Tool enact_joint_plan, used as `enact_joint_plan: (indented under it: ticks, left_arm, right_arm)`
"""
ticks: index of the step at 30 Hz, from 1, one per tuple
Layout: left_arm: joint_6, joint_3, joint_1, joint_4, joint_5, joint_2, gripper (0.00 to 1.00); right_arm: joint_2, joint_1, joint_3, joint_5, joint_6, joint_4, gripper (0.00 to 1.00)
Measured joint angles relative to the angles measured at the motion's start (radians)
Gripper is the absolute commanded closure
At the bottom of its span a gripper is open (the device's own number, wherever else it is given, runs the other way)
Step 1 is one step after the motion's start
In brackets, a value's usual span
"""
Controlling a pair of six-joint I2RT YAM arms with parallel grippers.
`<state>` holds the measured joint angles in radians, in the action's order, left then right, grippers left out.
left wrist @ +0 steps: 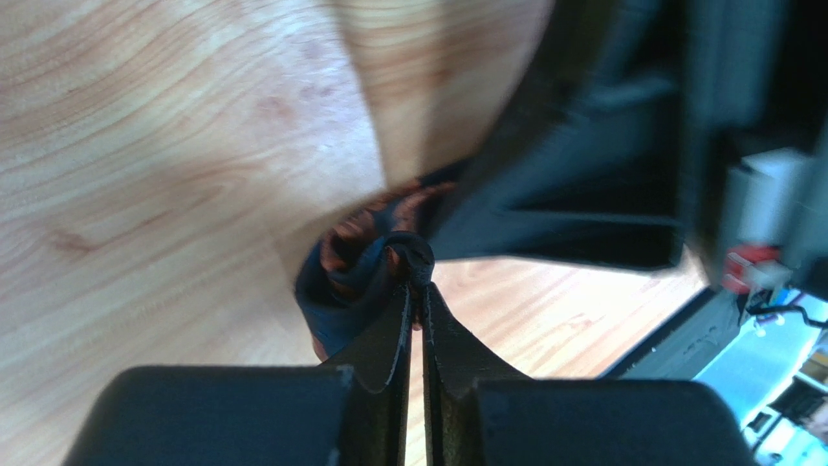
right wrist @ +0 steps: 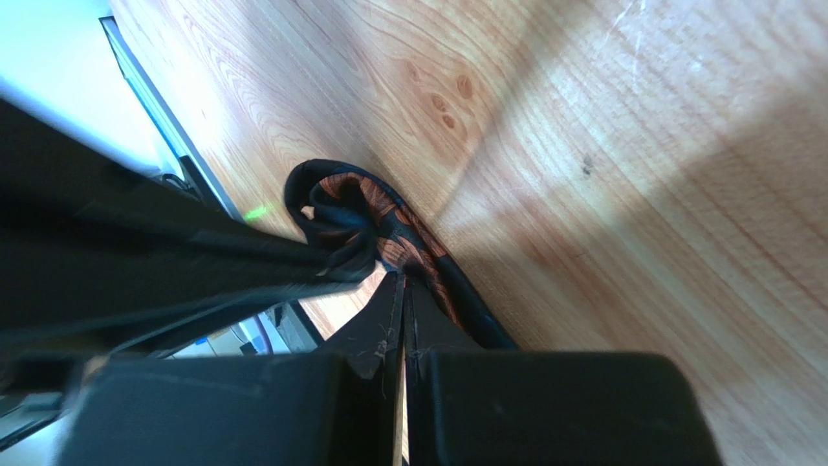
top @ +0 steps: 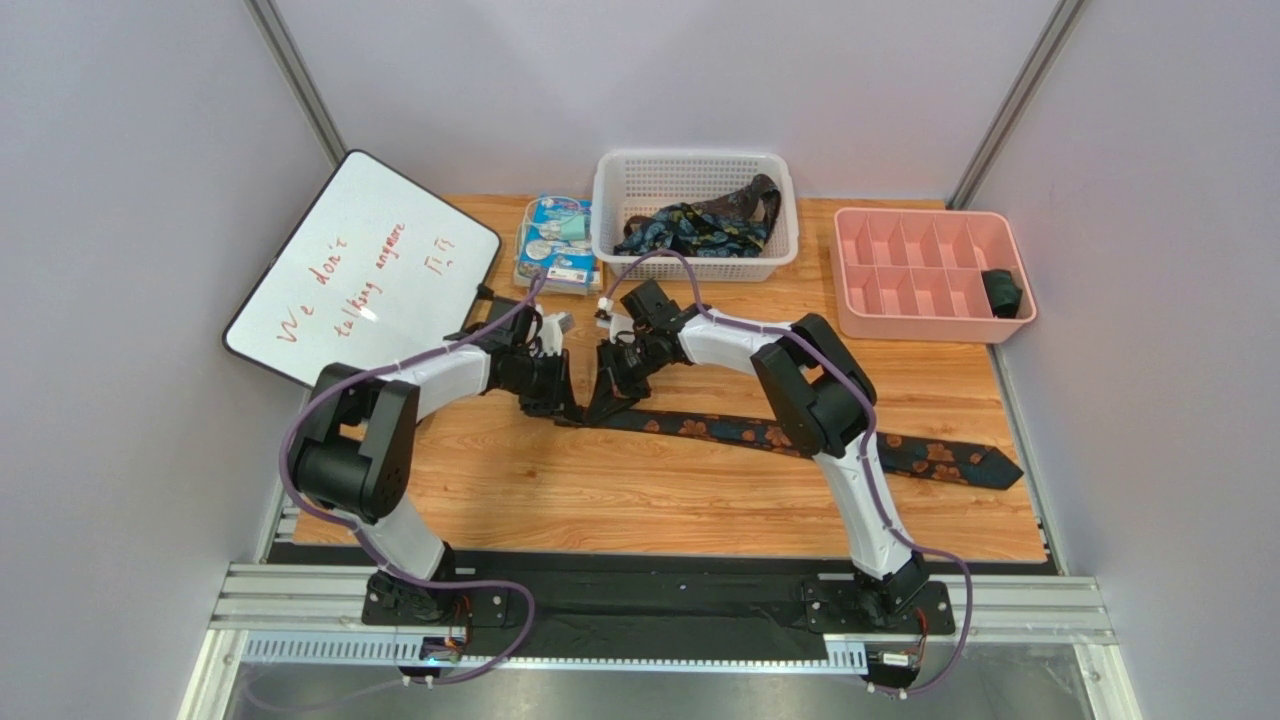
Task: Roll the ties
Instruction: Roll the tie at the center of the board.
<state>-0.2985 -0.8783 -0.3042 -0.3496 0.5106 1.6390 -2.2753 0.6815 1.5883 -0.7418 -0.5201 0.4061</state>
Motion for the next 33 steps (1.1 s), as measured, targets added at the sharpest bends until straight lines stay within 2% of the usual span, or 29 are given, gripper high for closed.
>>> enact_joint_plan:
  ticks: [8,12,15,22,27,31,33]
  left_arm:
    - [-0.033,-0.035,-0.001,0.003,0.022,0.07,0.62]
    - [-0.051,-0.047,0.001,0.006,0.049,0.08,0.55]
    - [-0.064,-0.047,0.011,0.011,0.066,0.082,0.57]
    - [-0.091,-0.047,0.039,0.023,0.096,0.105,0.86]
    - [-0.105,-0.035,0.053,0.049,0.115,0.111,0.84]
    - [-0.117,-0.021,0.064,0.065,0.136,0.112,0.93]
    - [-0.122,-0.018,0.072,0.068,0.145,0.113,0.94]
  right_arm:
    - [0.021,-0.023,-0.054,-0.031,-0.027,-0.045,0.93]
    - [0.026,-0.037,-0.066,-0.041,-0.064,-0.057,0.9]
    - [0.026,-0.044,-0.077,-0.05,-0.096,-0.072,0.89]
    - [0.026,-0.052,-0.112,-0.076,-0.169,-0.124,0.88]
    - [0.026,-0.053,-0.118,-0.083,-0.202,-0.156,0.88]
    - [0.026,-0.055,-0.121,-0.088,-0.219,-0.181,0.85]
    - [0.026,-0.056,-0.126,-0.09,-0.233,-0.196,0.84]
